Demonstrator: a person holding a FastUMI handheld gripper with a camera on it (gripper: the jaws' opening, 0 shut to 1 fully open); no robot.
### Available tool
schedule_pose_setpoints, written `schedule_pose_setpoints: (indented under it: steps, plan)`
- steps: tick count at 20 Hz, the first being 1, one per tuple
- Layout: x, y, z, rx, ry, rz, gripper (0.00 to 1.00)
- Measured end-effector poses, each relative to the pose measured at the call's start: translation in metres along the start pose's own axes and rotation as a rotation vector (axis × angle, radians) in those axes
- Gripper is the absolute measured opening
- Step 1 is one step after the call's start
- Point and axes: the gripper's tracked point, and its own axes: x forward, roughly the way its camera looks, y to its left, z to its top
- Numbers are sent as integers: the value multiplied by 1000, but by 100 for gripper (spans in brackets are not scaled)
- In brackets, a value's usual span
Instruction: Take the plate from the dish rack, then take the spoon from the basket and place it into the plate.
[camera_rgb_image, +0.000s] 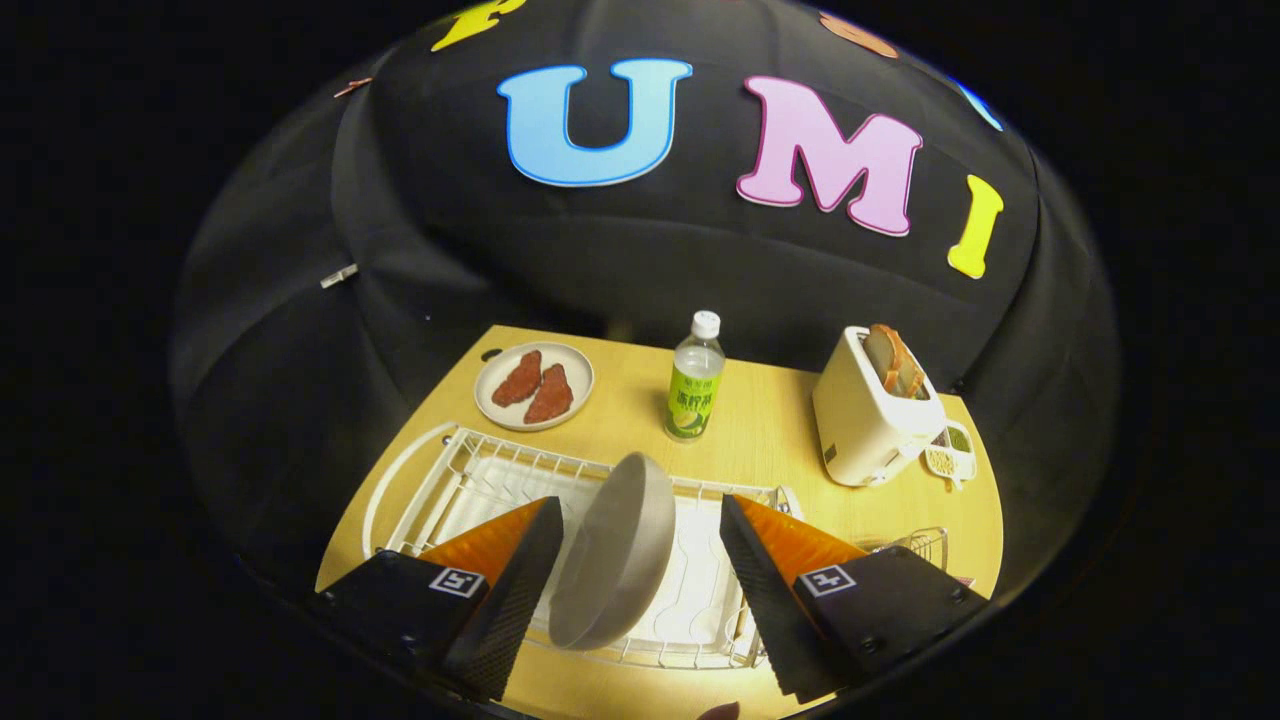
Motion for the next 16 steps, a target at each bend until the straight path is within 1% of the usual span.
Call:
schedule_pose_setpoints:
  steps: [1,3,5,6,8,10,12,16]
  plan:
    - [7,-6,-10,-6,27,-33,96]
    - [22,-9,-34,0,96,-73,96]
    - [35,-4,-52,28,156,-87,90]
    - [40,-4,-58,38,176,-100,82]
    - [47,1,-67,67,210,-114,58]
    - [52,2,-63,93,196,-147,41]
    - [50,4,-62,75,199,-170,37]
    - [45,10,-47,2,167,-235,35]
